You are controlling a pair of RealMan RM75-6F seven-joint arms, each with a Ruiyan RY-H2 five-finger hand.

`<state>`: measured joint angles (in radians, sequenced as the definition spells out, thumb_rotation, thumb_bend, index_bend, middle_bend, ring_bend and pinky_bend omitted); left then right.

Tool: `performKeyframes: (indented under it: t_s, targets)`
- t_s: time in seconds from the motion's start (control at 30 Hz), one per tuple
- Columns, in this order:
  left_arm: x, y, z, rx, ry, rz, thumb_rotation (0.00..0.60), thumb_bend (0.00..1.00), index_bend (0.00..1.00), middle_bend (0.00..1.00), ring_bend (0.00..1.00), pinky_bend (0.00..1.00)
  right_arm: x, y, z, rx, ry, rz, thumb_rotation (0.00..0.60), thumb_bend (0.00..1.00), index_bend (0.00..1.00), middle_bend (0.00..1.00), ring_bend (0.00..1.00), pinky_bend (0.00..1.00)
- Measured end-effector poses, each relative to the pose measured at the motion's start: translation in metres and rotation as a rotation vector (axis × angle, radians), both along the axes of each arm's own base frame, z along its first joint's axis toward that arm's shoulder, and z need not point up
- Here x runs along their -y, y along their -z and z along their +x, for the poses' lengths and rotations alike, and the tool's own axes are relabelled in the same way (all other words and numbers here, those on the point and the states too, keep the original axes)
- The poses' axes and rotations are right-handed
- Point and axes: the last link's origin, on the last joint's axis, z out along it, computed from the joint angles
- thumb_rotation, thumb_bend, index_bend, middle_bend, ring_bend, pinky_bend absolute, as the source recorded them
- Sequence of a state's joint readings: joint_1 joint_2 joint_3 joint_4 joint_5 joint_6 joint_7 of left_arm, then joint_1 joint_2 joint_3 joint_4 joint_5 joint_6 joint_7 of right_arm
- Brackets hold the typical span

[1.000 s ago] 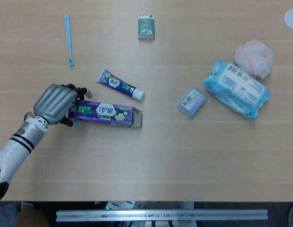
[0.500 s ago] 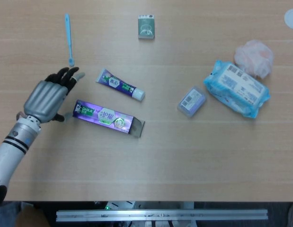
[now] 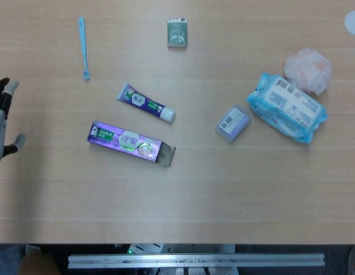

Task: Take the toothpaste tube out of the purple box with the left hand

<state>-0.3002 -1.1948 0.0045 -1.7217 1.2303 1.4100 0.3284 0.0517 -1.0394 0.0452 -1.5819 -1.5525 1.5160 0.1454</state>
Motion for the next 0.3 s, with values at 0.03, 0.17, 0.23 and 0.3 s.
performKeyframes:
  t_s: [0.03, 0.17, 0.23, 0.3]
  targets:
    - [0.006, -0.003, -0.001, 0.0, -0.007, 0.02, 0.6, 0.22, 0.08, 0.1, 0.05, 0.18, 0.0, 0.0, 0.001, 0.001, -0.002, -0.001, 0.6, 0.24, 0.5, 0.51, 0.54, 0.6]
    - [0.03, -0.015, -0.002, 0.006, -0.024, 0.098, 0.6, 0.22, 0.08, 0.1, 0.06, 0.18, 0.001, -0.001, 0.004, 0.004, -0.014, -0.006, 0.6, 0.24, 0.5, 0.51, 0.54, 0.6]
    - [0.038, -0.018, -0.002, 0.006, -0.023, 0.123, 0.6, 0.22, 0.08, 0.11, 0.06, 0.18, 0.0, 0.0, 0.004, 0.007, -0.015, -0.006, 0.6, 0.24, 0.5, 0.51, 0.54, 0.6]
    - [0.047, -0.019, -0.001, 0.007, -0.018, 0.134, 0.6, 0.22, 0.08, 0.11, 0.06, 0.18, 0.0, 0.0, 0.004, 0.008, -0.013, -0.004, 0.6, 0.24, 0.5, 0.51, 0.54, 0.6]
